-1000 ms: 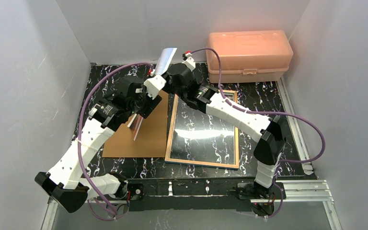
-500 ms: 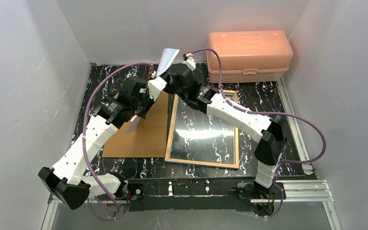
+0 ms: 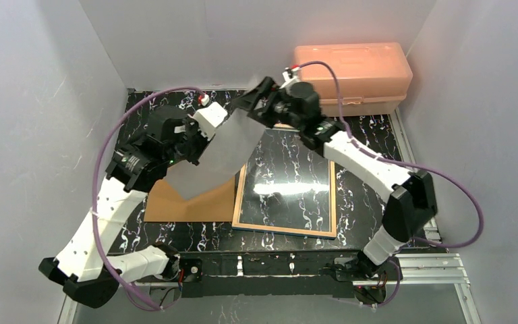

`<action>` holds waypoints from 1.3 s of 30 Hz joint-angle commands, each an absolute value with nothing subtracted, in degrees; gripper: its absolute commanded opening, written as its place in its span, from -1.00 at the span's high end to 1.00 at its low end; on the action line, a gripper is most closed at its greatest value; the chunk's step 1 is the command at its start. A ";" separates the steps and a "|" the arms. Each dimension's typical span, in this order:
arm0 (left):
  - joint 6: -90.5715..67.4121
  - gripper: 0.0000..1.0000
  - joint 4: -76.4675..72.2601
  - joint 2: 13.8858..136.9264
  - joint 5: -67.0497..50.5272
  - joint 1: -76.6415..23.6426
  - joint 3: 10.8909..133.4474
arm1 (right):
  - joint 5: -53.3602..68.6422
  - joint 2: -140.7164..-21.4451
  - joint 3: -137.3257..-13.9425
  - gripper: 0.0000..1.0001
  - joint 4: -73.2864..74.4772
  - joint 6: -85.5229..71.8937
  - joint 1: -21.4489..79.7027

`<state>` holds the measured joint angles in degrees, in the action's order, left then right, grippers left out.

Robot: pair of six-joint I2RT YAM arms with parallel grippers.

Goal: Put the photo into the frame

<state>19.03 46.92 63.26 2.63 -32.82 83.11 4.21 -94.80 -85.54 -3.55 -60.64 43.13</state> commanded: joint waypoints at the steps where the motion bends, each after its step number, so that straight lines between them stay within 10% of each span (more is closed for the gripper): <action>1: 21.86 1.00 45.82 61.24 0.57 -33.05 89.22 | 26.00 -85.37 -76.34 -0.97 -22.28 -57.65 35.65; 13: 18.42 1.00 49.30 68.73 -2.31 -33.05 109.83 | 26.16 -71.83 -52.12 -0.97 -33.78 -54.54 29.34; 30: 13.08 1.00 47.50 69.50 -4.53 -33.05 113.31 | 14.27 -73.63 -62.48 -0.97 -10.12 -45.10 19.80; 39: 5.25 1.00 37.54 70.27 -7.02 -33.07 120.86 | 15.40 -74.74 -49.90 -0.97 -23.42 -53.91 20.64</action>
<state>10.09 41.80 69.63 -5.19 -32.82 115.55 15.35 -74.87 -51.57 -15.51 -50.72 19.09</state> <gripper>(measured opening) 0.008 0.985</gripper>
